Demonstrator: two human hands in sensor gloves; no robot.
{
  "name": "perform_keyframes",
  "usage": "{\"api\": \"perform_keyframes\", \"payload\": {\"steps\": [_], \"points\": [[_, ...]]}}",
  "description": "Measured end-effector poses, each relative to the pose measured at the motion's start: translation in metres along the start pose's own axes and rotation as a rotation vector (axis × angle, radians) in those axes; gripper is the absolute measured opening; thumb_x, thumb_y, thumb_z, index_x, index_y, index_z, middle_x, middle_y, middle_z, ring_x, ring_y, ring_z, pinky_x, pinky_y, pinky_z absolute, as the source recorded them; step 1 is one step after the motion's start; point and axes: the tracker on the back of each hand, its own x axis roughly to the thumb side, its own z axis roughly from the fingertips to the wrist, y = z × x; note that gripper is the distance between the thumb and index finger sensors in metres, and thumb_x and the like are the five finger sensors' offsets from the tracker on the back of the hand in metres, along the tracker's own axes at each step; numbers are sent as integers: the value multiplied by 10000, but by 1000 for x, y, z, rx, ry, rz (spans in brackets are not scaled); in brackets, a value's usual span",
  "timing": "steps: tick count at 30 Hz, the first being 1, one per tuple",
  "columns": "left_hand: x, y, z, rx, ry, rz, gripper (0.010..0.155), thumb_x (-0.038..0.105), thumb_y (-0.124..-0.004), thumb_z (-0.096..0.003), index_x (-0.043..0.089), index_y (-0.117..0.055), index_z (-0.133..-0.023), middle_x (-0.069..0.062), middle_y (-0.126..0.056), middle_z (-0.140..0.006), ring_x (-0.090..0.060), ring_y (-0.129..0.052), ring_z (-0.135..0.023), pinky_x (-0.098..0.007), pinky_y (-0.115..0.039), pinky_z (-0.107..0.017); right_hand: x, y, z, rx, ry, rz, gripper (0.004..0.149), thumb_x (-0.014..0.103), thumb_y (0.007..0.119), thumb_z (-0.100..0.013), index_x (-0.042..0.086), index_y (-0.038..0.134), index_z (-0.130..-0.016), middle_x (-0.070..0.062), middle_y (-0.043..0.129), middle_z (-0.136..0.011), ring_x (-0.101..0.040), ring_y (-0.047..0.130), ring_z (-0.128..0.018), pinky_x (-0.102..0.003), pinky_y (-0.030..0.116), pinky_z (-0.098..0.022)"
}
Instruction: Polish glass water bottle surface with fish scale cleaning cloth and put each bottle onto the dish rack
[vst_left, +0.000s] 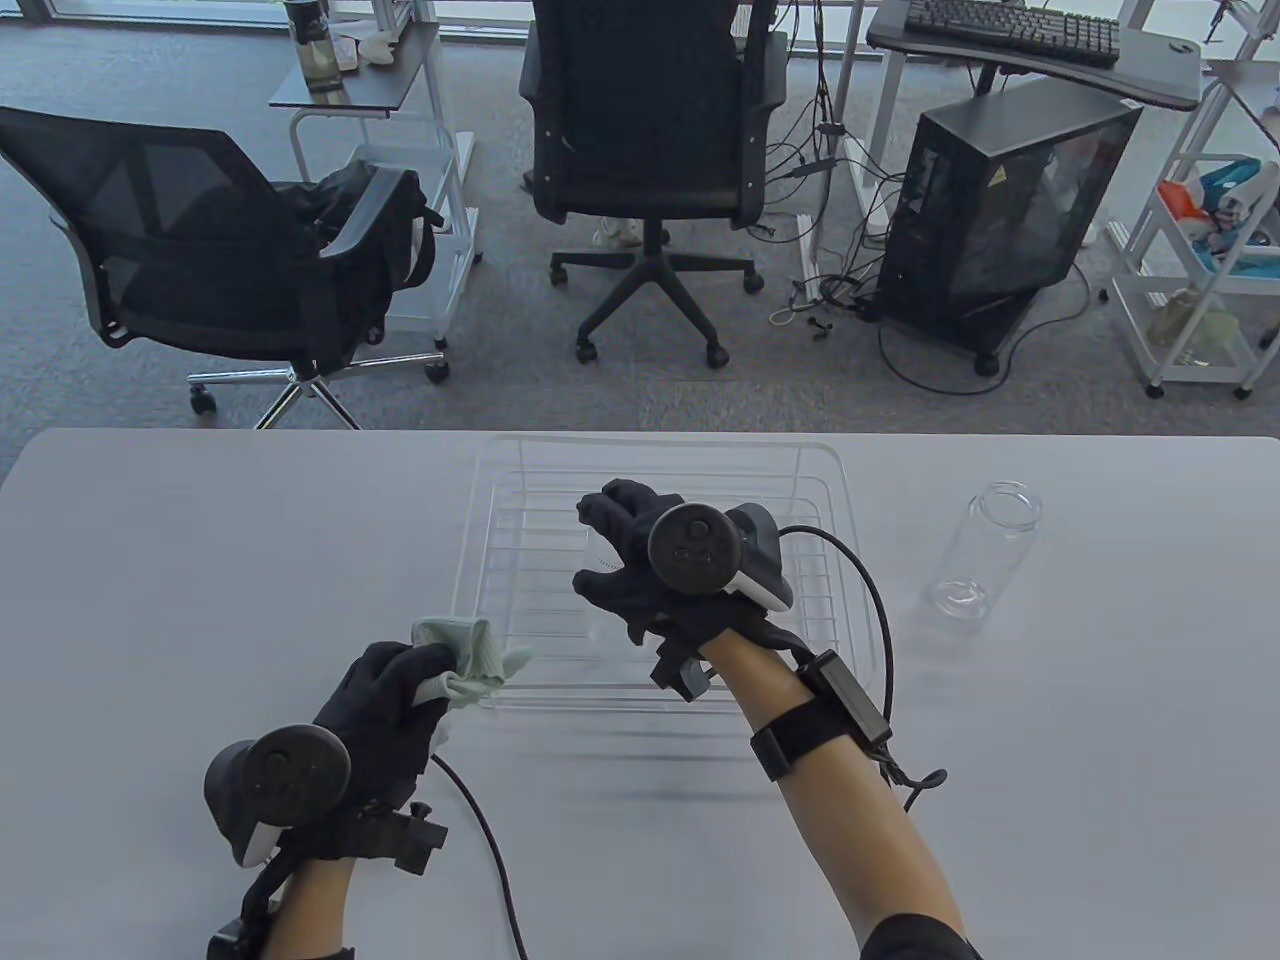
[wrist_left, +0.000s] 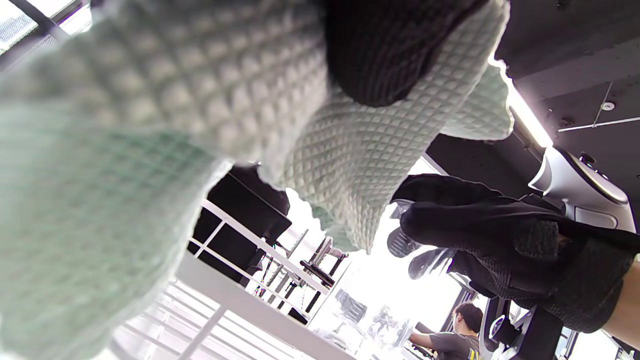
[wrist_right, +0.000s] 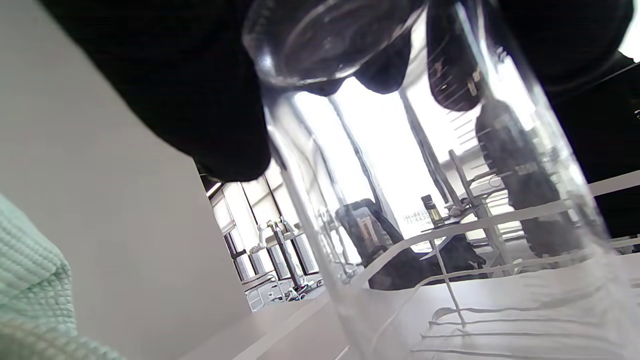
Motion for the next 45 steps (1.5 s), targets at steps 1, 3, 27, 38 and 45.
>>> {"api": "perform_keyframes", "payload": {"steps": [1, 3, 27, 38, 45], "points": [[0, 0, 0, 1, 1, 1, 392, 319, -838, -548, 356, -760, -931, -107, -833, -894, -354, -927, -668, -553, -794, -552, 1, 1, -1, 8, -2, 17, 737, 451, 958, -433, 100, 659, -1007, -146, 605, -1048, -564, 753, -796, -638, 726, -461], [0, 0, 0, 1, 1, 2, 392, 318, -838, -549, 355, -759, -931, -106, -833, -894, -355, -926, -669, -554, -793, -552, 1, 3, -1, 20, -5, 46, 735, 452, 957, -432, 101, 661, -1006, -146, 606, -1048, -562, 753, -798, -636, 727, -460], [0, -1, 0, -14, 4, -13, 392, 318, -839, -549, 356, -761, -931, -108, -833, -894, -355, -928, -668, -554, -794, -552, -3, 16, 2, 130, 55, 3, 733, 436, 899, -482, 108, 582, -1056, -146, 491, -1100, -602, 662, -855, -655, 685, -501], [-1, -3, 0, -25, 13, -16, 392, 318, -839, -548, 355, -761, -930, -109, -834, -893, -355, -928, -667, -554, -794, -552, -20, -11, 26, 87, 56, -101, 779, 460, 842, -509, 119, 468, -1102, -168, 390, -1142, -654, 530, -926, -734, 598, -543], [-2, -1, 2, -28, 18, -20, 392, 317, -840, -548, 355, -761, -930, -107, -835, -893, -356, -927, -668, -554, -794, -551, -40, -52, 66, -68, 65, -87, 763, 457, 832, -509, 104, 485, -1091, -170, 441, -1122, -623, 565, -922, -723, 612, -539]]}}
